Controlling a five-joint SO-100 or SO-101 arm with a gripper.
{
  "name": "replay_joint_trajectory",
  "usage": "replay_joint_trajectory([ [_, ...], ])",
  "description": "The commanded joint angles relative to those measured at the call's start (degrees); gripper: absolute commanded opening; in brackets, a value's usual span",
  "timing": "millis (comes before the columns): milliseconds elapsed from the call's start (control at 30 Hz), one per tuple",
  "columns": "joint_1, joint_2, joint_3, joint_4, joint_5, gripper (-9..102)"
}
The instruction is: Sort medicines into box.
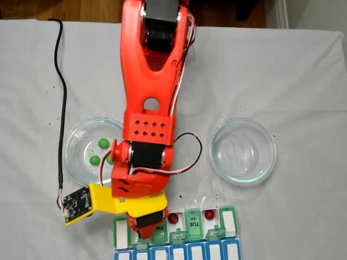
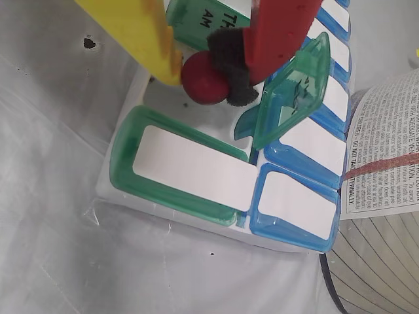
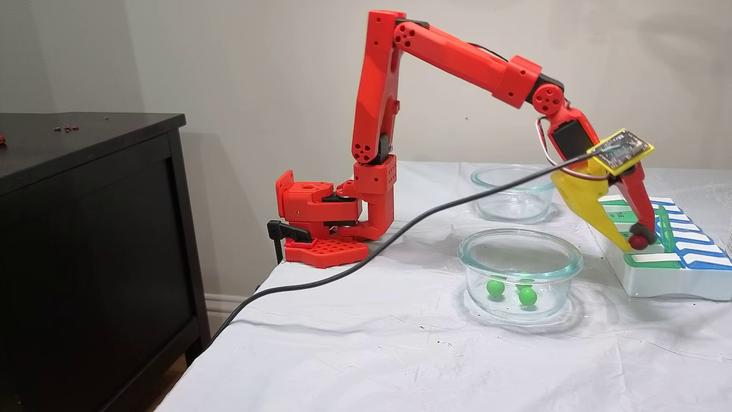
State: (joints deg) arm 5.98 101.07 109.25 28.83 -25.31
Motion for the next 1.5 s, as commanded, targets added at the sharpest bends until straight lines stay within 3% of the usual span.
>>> replay_joint_trajectory([
  [0,0.44,2.29,-5.45,-1.23,-0.26,0],
  [100,0.26,3.16,-4.13,-1.76,-1.32,0],
  [200,-0.09,3.78,-2.9,-2.11,-2.81,13],
  [533,0.26,8.7,-1.23,0.79,-3.87,19],
  [633,1.23,12.3,-1.41,3.34,-4.57,14],
  [733,2.46,16.52,-2.99,9.05,-6.68,0],
  [1000,6.42,26.37,-6.86,28.92,-14.85,0],
  [1167,9.84,24.08,-13.71,41.57,-22.5,0],
  [1300,13.36,20.04,-12.04,45.35,-29.44,0],
  [1467,14.77,22.68,-2.72,40.34,-28.21,0],
])
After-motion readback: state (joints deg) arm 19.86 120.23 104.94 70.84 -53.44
